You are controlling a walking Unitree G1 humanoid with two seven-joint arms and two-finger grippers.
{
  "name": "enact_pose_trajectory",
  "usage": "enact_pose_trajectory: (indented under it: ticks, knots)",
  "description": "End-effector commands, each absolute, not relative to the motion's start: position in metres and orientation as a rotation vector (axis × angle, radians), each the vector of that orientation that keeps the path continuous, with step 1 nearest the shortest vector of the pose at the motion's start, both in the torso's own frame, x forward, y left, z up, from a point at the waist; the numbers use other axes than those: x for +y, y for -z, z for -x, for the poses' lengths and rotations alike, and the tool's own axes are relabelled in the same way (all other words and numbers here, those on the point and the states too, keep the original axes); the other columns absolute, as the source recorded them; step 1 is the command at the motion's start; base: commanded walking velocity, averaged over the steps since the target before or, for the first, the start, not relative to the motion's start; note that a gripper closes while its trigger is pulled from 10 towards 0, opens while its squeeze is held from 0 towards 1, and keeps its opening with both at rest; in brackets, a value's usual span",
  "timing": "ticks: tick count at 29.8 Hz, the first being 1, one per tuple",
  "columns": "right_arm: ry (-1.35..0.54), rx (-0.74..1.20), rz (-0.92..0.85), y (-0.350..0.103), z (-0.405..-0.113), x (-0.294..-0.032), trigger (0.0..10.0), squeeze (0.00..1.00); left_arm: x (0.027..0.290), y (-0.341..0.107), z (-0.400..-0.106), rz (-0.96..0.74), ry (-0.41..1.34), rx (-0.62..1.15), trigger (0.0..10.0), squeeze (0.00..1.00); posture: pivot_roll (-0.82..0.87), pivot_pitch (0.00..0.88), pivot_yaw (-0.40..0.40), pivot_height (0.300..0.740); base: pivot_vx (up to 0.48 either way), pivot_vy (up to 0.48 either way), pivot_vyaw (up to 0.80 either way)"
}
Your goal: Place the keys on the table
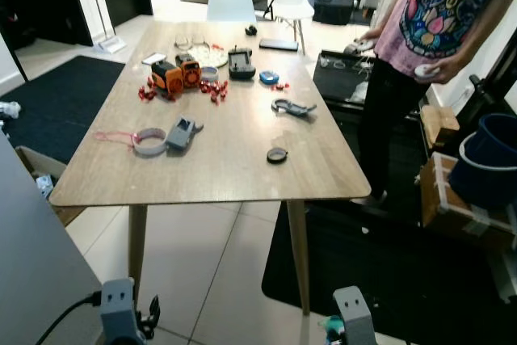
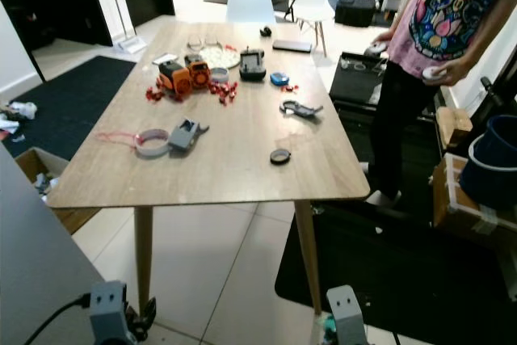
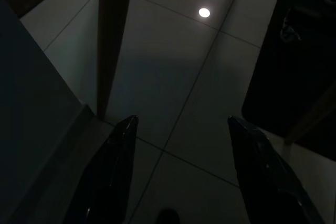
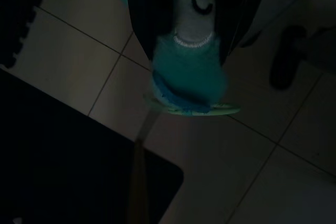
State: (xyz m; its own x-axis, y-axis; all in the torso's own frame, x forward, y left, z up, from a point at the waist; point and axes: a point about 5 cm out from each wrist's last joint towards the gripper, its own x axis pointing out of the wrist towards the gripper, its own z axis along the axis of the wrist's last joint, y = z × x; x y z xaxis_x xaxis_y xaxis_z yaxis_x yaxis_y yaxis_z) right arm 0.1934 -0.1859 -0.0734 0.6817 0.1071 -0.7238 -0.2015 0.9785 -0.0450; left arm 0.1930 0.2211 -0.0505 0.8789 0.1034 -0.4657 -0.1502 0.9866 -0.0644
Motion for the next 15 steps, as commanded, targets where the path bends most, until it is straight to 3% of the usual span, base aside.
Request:
enact_pose_trajectory:
  ticks: [1, 10, 15]
  knots:
    - [-0.167, 0.791, 0.115, 0.072, -0.195, -0.184, 10.0, 0.00, 0.222, 0.050, -0.194, 0.092, -0.130, 0.483, 10.0, 0.00, 0.06, 0.043, -0.044, 0.740, 0.000, 0.000, 0.00]
    - [-0.144, 0.763, 0.128, 0.069, -0.200, -0.188, 10.0, 0.00, 0.221, 0.040, -0.199, 0.052, -0.032, 0.399, 10.0, 0.00, 0.05, 0.047, -0.040, 0.740, 0.000, 0.000, 0.00]
    - [-0.040, 0.601, 0.145, 0.050, -0.219, -0.208, 10.0, 0.00, 0.222, 0.025, -0.199, -0.038, 0.133, 0.293, 10.0, 0.00, 0.07, 0.049, -0.044, 0.740, 0.000, 0.000, 0.00]
